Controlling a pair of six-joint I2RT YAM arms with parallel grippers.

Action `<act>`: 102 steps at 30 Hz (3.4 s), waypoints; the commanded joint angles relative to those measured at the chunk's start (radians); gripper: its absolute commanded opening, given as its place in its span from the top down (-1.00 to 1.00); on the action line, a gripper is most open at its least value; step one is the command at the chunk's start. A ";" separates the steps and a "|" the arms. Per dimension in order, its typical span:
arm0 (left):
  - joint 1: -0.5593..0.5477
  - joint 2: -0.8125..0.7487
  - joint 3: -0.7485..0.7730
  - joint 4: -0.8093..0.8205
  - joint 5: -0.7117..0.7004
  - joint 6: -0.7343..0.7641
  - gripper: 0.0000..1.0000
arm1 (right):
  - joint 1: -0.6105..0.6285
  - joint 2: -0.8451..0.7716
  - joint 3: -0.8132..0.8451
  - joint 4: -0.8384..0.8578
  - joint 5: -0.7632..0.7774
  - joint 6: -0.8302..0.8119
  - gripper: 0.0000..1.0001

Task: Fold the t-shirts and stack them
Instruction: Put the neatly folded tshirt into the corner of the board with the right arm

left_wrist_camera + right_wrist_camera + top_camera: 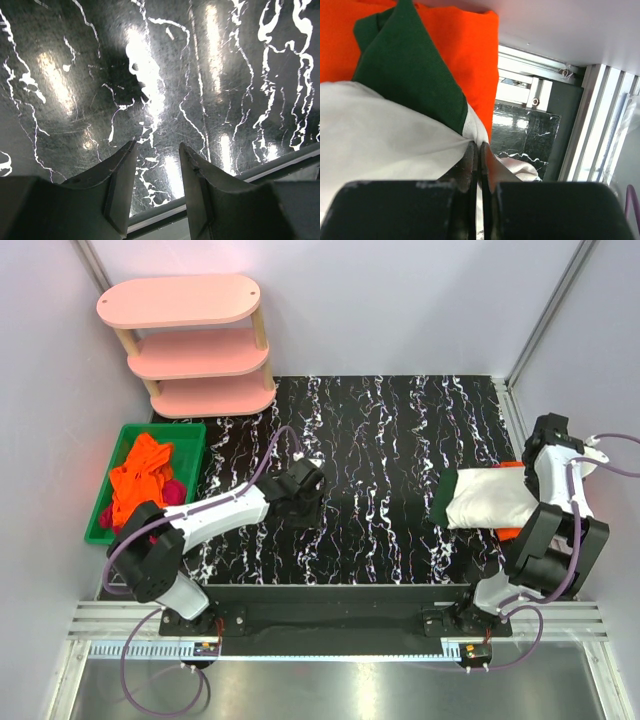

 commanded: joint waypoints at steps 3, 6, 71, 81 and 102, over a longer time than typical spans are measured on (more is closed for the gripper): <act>0.009 0.014 0.048 0.010 0.011 0.032 0.11 | -0.022 -0.006 0.105 -0.001 0.039 0.034 1.00; 0.012 0.031 0.060 0.007 0.024 0.034 0.11 | -0.020 -0.003 0.150 -0.019 0.060 0.033 1.00; 0.009 0.066 0.083 0.032 0.055 0.008 0.12 | -0.031 -0.072 -0.178 0.090 -0.291 0.195 0.53; 0.009 0.002 0.051 0.030 0.018 0.000 0.11 | -0.041 -0.096 -0.226 0.247 -0.497 0.080 0.16; -0.060 -0.148 -0.073 -0.005 -0.247 -0.099 0.05 | 0.700 -0.366 -0.217 0.396 -0.399 -0.280 -1.00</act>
